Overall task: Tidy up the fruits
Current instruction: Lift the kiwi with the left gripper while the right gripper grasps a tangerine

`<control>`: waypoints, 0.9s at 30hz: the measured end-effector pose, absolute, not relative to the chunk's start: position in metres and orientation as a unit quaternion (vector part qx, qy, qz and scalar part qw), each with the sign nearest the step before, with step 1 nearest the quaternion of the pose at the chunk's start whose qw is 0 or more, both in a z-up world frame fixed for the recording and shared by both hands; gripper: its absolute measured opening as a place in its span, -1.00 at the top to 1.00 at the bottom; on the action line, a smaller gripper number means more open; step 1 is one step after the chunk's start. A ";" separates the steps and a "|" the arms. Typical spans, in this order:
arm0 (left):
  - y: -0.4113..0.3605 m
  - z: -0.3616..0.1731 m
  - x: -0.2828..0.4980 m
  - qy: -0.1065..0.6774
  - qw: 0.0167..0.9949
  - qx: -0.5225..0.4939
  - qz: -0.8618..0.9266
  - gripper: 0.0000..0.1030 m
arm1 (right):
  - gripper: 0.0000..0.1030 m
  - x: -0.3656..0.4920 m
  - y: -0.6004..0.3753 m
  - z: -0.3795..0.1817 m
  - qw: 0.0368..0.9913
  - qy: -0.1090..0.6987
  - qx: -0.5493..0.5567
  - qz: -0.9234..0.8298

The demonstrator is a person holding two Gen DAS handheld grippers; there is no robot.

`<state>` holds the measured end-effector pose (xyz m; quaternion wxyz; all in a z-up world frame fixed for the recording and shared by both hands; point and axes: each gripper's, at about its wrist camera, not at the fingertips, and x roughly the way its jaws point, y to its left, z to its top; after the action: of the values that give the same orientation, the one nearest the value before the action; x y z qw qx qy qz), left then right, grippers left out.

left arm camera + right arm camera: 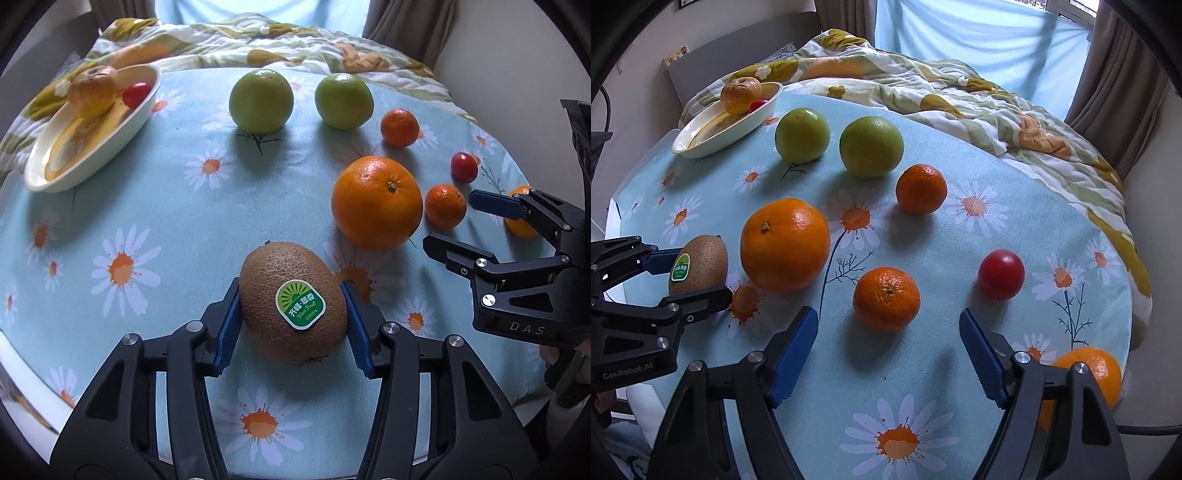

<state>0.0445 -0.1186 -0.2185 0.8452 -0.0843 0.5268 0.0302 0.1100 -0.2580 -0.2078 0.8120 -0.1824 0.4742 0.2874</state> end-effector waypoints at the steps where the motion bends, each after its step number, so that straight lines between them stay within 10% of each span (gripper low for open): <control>1: -0.118 -0.218 0.045 0.526 0.845 -0.086 0.031 -0.10 | -0.40 0.110 -0.258 -0.208 0.812 0.474 -0.182 0.288; 17: -0.099 -0.214 0.035 0.517 0.849 -0.097 0.045 -0.07 | 0.35 0.117 -0.253 -0.213 0.820 0.465 -0.164 0.289; 27: -0.088 -0.191 0.032 0.495 0.861 -0.110 0.046 -0.06 | 0.35 0.114 -0.260 -0.194 0.830 0.458 -0.151 0.282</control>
<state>0.0318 -0.0879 -0.1912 0.8607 -0.1101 0.4948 0.0463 0.1136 -0.2603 -0.1940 0.8298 -0.1505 0.4575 0.2818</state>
